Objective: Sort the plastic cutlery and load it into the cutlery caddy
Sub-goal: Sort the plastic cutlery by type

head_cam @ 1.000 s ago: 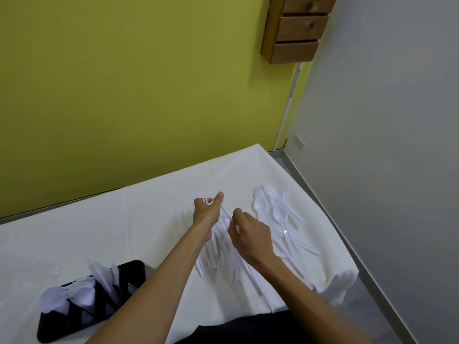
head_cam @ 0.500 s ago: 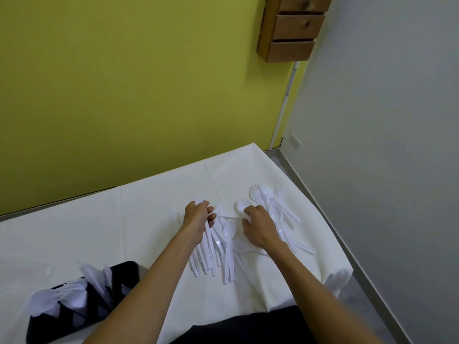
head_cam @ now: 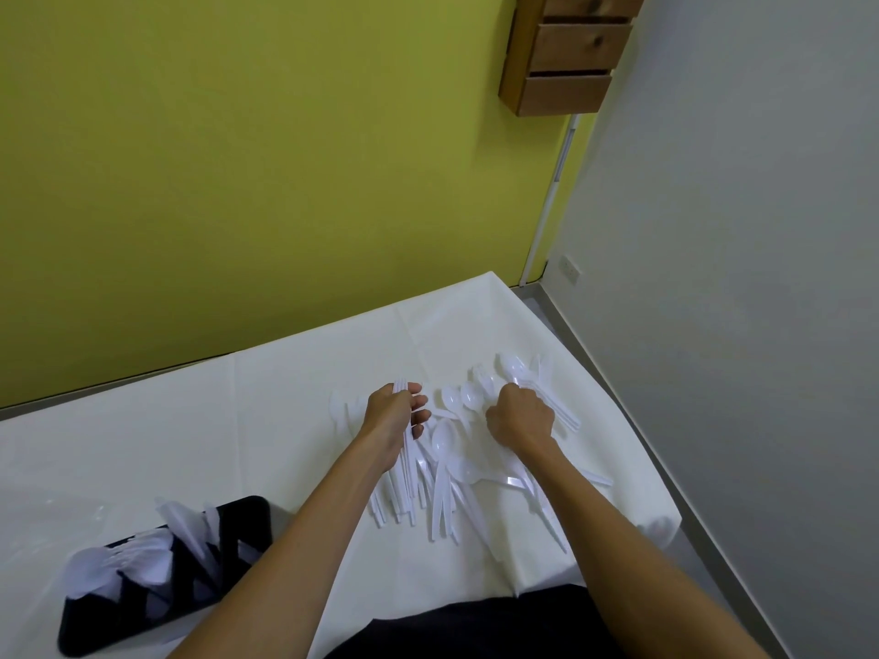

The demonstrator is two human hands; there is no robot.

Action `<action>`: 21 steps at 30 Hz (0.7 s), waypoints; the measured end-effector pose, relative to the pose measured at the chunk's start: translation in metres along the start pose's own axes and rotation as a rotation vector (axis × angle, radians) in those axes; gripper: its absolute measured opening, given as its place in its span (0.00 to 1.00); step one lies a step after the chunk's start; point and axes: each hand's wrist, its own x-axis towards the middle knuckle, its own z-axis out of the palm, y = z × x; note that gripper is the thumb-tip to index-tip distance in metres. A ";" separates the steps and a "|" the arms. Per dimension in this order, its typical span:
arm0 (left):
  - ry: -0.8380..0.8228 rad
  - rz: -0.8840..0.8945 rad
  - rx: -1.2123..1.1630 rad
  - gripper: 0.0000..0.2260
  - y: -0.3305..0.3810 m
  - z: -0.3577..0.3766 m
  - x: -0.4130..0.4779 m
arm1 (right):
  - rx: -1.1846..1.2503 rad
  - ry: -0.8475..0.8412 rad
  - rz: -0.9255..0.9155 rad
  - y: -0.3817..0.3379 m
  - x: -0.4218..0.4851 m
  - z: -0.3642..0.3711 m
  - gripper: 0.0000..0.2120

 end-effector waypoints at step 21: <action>0.050 0.163 0.129 0.10 -0.001 0.014 0.008 | 0.424 0.042 -0.282 -0.009 -0.023 -0.005 0.18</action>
